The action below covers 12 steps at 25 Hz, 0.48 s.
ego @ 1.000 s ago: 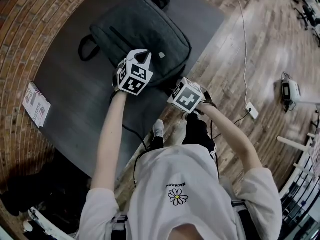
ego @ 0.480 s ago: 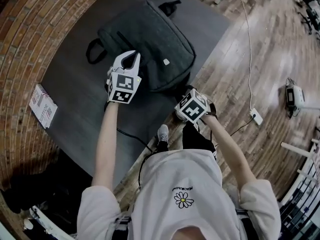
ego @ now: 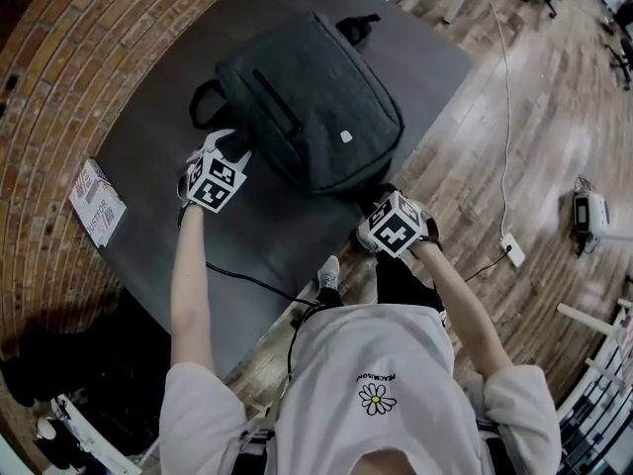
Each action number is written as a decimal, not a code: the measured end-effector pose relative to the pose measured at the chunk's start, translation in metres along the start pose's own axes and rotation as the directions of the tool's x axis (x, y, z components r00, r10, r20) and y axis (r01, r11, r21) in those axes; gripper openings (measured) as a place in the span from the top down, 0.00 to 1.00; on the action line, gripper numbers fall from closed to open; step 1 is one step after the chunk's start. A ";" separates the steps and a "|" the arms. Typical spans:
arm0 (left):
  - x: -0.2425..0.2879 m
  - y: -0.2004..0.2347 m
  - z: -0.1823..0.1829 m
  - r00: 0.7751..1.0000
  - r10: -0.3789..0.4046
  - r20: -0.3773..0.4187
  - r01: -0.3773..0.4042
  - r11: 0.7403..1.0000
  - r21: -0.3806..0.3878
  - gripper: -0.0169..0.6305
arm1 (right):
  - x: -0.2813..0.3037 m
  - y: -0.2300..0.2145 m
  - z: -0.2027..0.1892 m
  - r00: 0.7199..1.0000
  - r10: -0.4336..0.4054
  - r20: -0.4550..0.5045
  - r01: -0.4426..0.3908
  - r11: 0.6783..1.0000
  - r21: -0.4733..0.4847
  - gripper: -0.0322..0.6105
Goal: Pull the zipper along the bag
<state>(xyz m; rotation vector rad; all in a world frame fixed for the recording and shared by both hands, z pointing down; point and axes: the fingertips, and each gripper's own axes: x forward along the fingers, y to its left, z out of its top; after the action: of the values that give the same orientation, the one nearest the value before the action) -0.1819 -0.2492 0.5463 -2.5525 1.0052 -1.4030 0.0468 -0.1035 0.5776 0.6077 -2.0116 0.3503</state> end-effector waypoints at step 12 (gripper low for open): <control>0.047 0.009 -0.014 0.997 -0.019 -0.072 0.019 1.000 -0.011 0.76 | 0.005 0.003 0.002 1.000 0.004 0.004 -0.004 1.000 -0.003 0.95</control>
<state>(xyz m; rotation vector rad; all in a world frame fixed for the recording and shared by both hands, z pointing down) -0.1798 -0.2794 0.5861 -2.5426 1.0038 -1.5088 0.0419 -0.1036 0.5809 0.6030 -2.0168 0.3481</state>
